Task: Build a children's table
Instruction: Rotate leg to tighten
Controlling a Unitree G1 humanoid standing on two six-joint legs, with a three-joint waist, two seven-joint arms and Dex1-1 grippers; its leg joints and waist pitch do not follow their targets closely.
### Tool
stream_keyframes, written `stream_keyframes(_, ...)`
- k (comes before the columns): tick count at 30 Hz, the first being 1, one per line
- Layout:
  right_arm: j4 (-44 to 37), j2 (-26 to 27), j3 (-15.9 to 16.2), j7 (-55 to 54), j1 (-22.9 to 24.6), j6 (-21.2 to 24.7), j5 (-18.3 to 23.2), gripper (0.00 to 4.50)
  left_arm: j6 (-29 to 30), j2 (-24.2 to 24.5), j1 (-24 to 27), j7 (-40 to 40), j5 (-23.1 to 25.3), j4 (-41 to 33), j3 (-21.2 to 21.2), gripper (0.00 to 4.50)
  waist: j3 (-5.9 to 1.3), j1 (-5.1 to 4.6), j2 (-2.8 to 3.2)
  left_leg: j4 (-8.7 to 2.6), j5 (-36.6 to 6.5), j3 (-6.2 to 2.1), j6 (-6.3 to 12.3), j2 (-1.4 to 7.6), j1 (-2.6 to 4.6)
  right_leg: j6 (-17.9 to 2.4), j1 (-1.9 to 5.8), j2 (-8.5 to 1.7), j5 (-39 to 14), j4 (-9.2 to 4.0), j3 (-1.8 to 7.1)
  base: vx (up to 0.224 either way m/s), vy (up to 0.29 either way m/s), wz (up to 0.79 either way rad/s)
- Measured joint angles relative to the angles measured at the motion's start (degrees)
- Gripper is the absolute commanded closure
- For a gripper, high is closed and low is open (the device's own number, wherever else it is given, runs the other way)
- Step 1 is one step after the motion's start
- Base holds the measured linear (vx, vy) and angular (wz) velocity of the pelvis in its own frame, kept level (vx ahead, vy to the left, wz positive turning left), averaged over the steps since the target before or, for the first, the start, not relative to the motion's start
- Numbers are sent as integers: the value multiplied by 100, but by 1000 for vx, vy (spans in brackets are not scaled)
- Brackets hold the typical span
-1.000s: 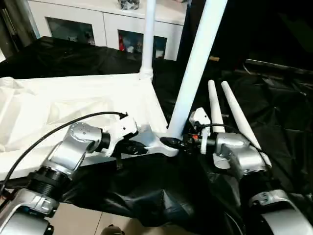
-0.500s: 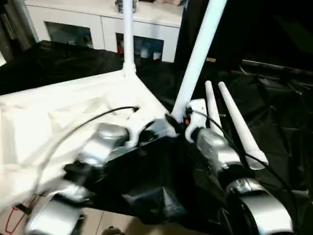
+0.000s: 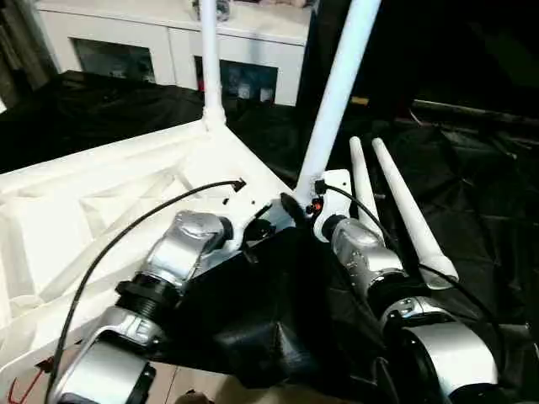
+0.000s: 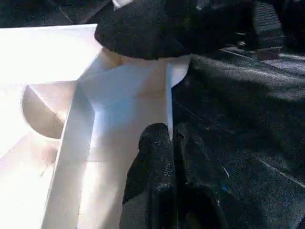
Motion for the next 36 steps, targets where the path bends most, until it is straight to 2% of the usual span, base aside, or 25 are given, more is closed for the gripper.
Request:
stream_keyframes(3, -221, -174, 174, 518, 49, 166, -41, 16, -102, 154, 66, -223, -31, -119, -4, 450, 0, -9, 0, -5, 0, 1, 0, 0, -10, -24, -10, 0, 10, 0, 0, 0, 0, 0)
stream_keyframes(7, -606, -477, 434, 1419, 274, 247, -133, 16, -215, 399, 200, -667, -129, -305, -13, 450, 1, 18, 0, -4, 0, 2, 1, 1, -23, -22, -17, 0, -1, -1, 0, 0, 0, 0)
stream_keyframes(9, -1049, -814, 699, 2162, 512, 280, -169, 16, -322, 619, 320, -1061, -216, -501, -48, 450, 1, 45, 1, -2, 0, 1, 2, 1, -38, -20, -20, 0, -2, -12, -3, 0, 0, 0)
stream_keyframes(13, -1496, -1207, 1031, 3157, 766, 313, -180, 16, -555, 947, 473, -1634, -359, -654, -84, 450, 2, 59, 2, 9, -2, 1, 6, 2, -49, -19, -23, 0, -3, -16, -3, 0, 0, 0)
stream_keyframes(18, -1989, -1518, 1286, 4029, 929, 490, -154, 16, -859, 1319, 601, -2296, -491, -746, -132, 450, 6, 74, 1, 15, -2, 0, 6, 4, -47, -18, -22, 0, -2, -13, -4, 0, 0, 0)
stream_keyframes(24, -2457, -1549, 1361, 4456, 1110, 776, 0, 16, -1057, 1549, 627, -2839, -584, -776, -191, 450, 7, 166, 1, 17, -2, 0, 6, 5, -47, -19, -22, 0, -2, -11, -4, 0, 0, 0)
stream_keyframes(36, -2890, -1591, 1425, 4562, 1325, 1162, 66, 122, -1081, 1574, 640, -2961, -595, -773, -191, 450, 7, 198, 0, 16, -2, 1, 6, 5, -47, -17, -23, 0, -3, -11, -4, 0, 0, 0)
